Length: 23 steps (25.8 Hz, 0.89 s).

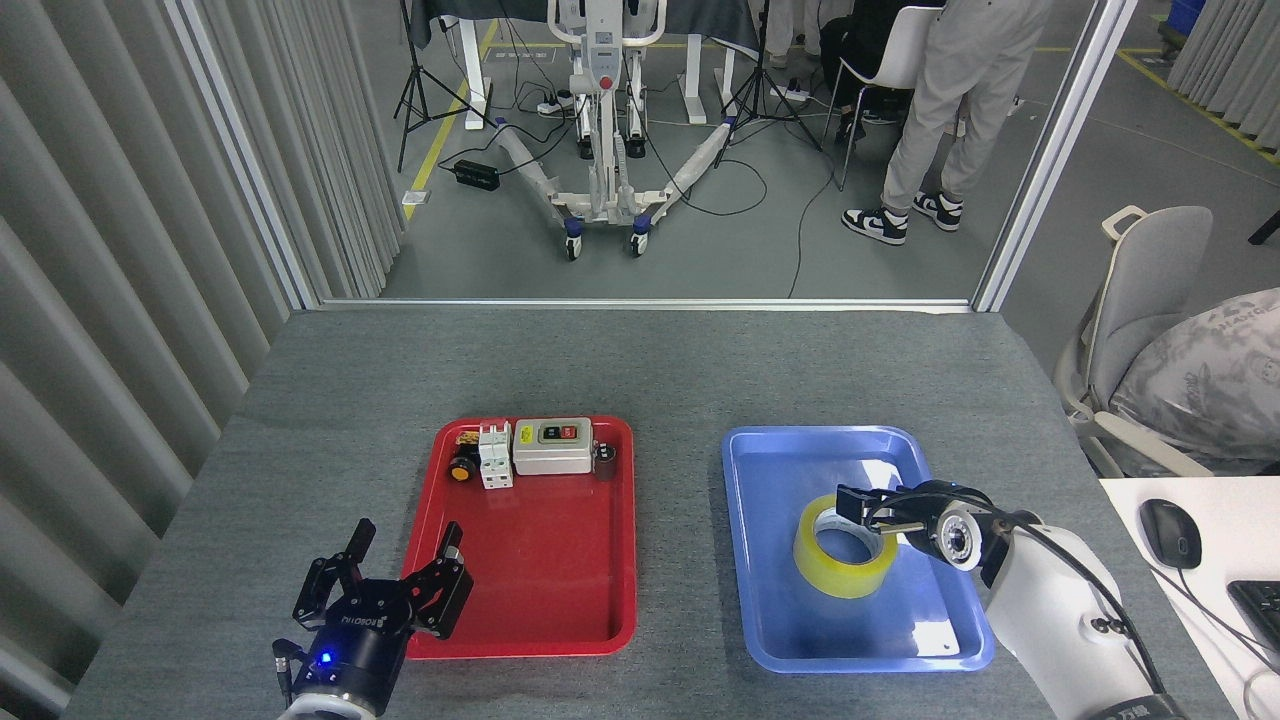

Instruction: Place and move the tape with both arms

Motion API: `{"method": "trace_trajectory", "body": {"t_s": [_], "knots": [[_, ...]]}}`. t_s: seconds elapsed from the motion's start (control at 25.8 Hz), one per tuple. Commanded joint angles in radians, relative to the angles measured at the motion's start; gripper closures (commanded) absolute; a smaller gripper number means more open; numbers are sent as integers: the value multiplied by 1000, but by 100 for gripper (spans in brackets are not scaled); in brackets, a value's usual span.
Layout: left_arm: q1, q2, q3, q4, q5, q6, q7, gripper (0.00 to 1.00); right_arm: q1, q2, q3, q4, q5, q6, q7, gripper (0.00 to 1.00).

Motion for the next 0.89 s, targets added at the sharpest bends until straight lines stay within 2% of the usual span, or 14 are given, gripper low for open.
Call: {"method": "trace_trajectory", "body": {"t_s": [0.0,0.12,0.27,0.39,0.5,0.7,0.85], "knots": [[4,0,0,5,2,1,6,1,97,-9,-109,-126,107,-4,-162,1],[7,3,0,8,3,0,4,1,177,6,-253,-243,258,-80,-279,1],[7,3,0,11,-17,23,10,1,273,61,-413,-358,382,-211,-498,1],[13,6,0,-23,-56,57,7,1,350,106,-485,-428,469,-205,-618,1],[38,4,-2,-84,-116,66,7,1,468,120,-514,-514,483,-129,-634,1],[48,1,-17,-101,-122,67,9,1,647,113,-520,-657,477,-32,-627,0],[50,-14,-26,-103,-124,71,10,1,718,100,-519,-749,427,-29,-585,0]]}}
